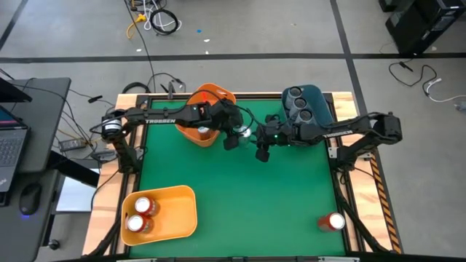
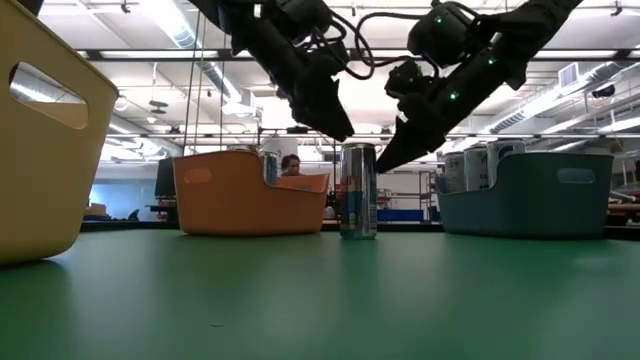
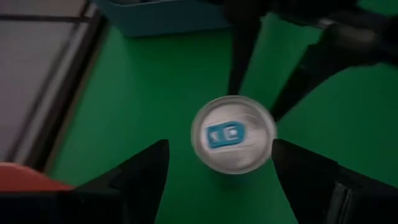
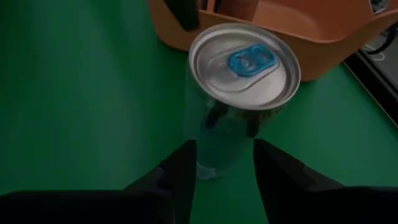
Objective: Sort soda cans
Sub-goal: Put the blue soda can into the orange bin
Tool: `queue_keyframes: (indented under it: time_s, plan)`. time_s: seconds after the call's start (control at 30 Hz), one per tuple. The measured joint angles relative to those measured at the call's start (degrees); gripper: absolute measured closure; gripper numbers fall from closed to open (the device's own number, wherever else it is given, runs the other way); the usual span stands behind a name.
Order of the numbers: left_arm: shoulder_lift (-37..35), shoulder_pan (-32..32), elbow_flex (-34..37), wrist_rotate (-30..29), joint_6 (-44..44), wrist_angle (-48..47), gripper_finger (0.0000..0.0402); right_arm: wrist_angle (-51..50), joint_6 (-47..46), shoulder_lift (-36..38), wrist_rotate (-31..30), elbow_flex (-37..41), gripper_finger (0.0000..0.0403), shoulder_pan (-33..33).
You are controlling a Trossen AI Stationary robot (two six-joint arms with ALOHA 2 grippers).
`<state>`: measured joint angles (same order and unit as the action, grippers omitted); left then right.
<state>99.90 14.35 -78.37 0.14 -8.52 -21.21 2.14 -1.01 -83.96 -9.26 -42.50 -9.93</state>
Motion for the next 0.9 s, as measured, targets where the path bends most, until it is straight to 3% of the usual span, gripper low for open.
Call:
queue_keyframes:
  time_s: [0.23, 0.53, 0.9]
  plan:
    - [-0.04, -0.17, 0.00, -8.78, 1.10, -1.19, 0.0112, -1.60, 0.08, 2.19, 0.00, 0.00, 0.0240, 0.07]
    - [-0.09, 0.31, 1.00, 7.53, -1.19, 1.29, 0.0112, -13.79, 1.97, 12.76, 1.78, 0.00, 0.0224, 0.46]
    - [-0.11, 1.89, 2.75, 9.22, -0.68, 6.13, 0.0112, -14.49, 2.78, 25.18, 1.86, 0.02, 0.0225, 1.52]
